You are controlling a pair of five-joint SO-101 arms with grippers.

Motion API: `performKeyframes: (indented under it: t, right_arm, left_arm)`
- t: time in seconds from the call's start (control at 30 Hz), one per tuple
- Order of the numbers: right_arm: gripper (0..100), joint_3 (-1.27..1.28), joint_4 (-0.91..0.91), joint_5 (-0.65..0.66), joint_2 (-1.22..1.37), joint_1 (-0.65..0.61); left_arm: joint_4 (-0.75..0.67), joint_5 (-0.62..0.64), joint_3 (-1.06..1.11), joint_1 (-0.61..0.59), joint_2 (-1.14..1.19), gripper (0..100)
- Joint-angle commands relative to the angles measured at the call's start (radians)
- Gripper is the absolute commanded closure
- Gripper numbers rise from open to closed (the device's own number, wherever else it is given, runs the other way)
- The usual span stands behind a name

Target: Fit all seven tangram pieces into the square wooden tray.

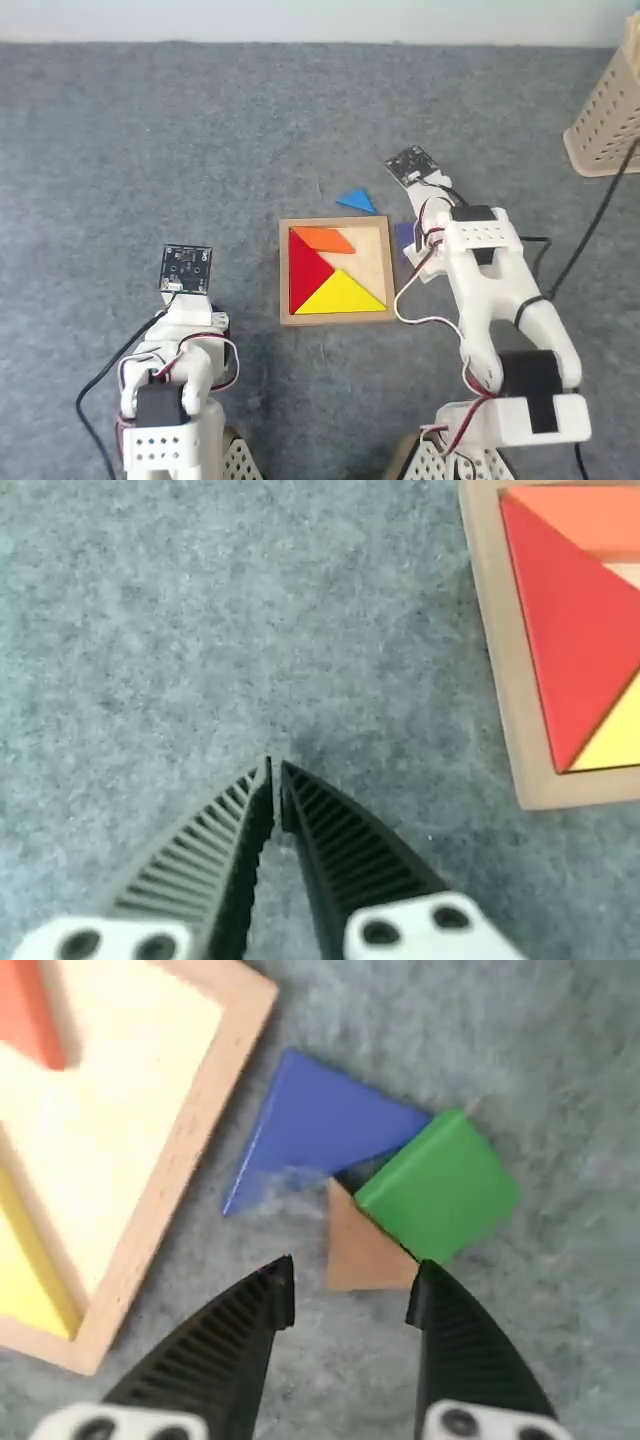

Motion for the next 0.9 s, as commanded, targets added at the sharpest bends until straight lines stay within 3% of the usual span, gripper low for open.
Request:
performKeyframes:
  t: [0.0, 0.43, 0.63, 0.87]
  right_arm:
    - [80.9, -0.021, -0.016, 0.130, -0.047, -0.019]
    - [81.5, -0.044, 0.002, 0.146, 0.127, -0.010]
    - [92.3, -0.044, 0.042, 0.146, 0.125, -0.016]
    - [93.6, -0.064, 0.096, 0.138, 0.124, -0.016]
  left_arm:
    - [0.006, -0.002, -0.010, 0.005, -0.018, 98]
    - [0.006, -0.002, -0.010, 0.005, -0.018, 98]
    - [0.006, -0.002, -0.010, 0.005, -0.018, 98]
    - [0.006, -0.002, -0.010, 0.005, -0.018, 98]
